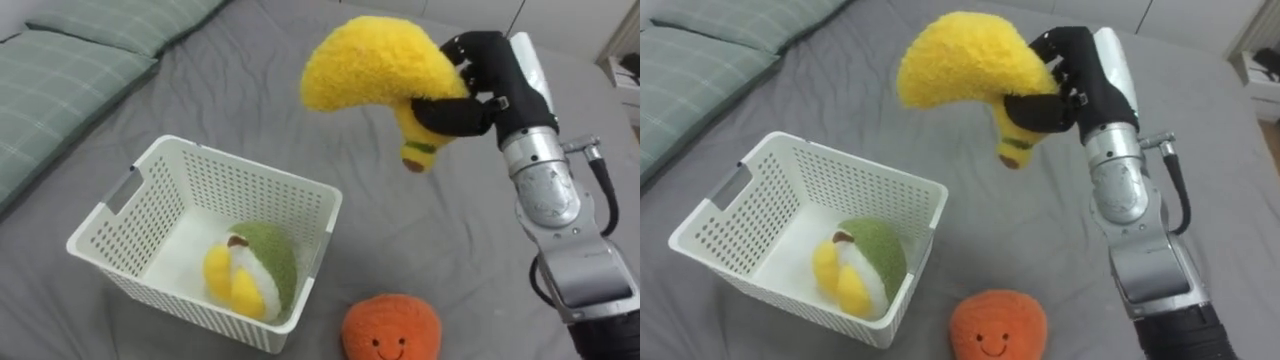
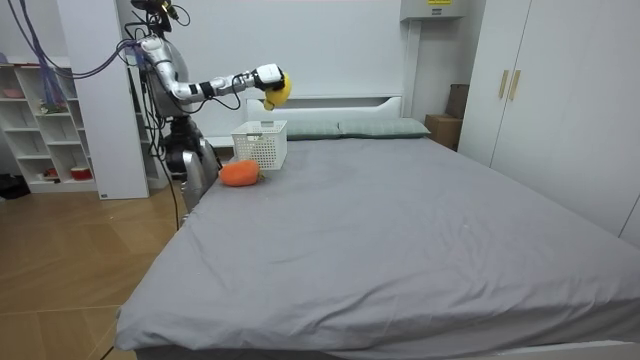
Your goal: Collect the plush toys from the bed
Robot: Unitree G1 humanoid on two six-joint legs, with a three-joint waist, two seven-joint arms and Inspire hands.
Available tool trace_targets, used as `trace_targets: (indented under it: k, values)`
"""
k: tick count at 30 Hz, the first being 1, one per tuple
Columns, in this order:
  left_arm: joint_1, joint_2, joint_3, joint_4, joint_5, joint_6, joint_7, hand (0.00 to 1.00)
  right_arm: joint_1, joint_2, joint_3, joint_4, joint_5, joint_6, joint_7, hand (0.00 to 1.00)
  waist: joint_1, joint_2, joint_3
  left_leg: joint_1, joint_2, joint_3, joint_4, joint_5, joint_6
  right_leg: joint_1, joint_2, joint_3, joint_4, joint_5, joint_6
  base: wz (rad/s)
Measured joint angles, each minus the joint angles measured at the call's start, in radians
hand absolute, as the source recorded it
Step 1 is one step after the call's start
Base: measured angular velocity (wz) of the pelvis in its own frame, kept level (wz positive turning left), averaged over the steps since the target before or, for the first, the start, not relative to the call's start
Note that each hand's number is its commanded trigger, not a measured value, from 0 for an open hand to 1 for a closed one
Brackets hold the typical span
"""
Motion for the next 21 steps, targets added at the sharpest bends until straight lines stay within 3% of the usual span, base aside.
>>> trace_targets:
  k: [9,12,17,21]
  values:
    - [0.003,0.0,0.021,0.011,0.028,0.007,-0.001,0.0,0.0,0.014,0.038,-0.022,-0.043,0.022,0.094,1.0,0.053,-0.003,-0.0024,-0.01,-0.001,-0.009,0.001,-0.002,0.002,-0.005,-0.002,-0.025,0.0,0.0,0.001,0.04]
    - [0.0,-0.004,0.04,0.013,0.029,0.014,-0.001,0.0,0.0,0.044,0.04,-0.039,-0.077,0.024,0.112,1.0,0.071,-0.005,-0.0036,-0.01,-0.001,-0.008,0.0,-0.001,0.002,-0.005,-0.002,-0.025,-0.001,-0.001,0.001,0.0]
    - [-0.012,-0.005,0.047,0.011,0.085,0.022,-0.001,0.0,-0.001,0.079,0.067,-0.047,-0.106,0.038,0.145,1.0,0.105,-0.02,-0.0135,-0.013,-0.001,-0.01,0.001,-0.002,0.002,-0.007,-0.002,-0.023,-0.001,-0.001,0.001,0.0]
    - [-0.012,-0.005,0.042,0.001,0.084,0.03,-0.001,0.0,-0.006,0.084,0.105,-0.047,-0.109,0.06,0.152,1.0,0.123,-0.02,-0.014,-0.015,-0.002,-0.014,0.003,-0.001,0.002,-0.006,-0.002,-0.025,0.0,-0.001,0.001,0.01]
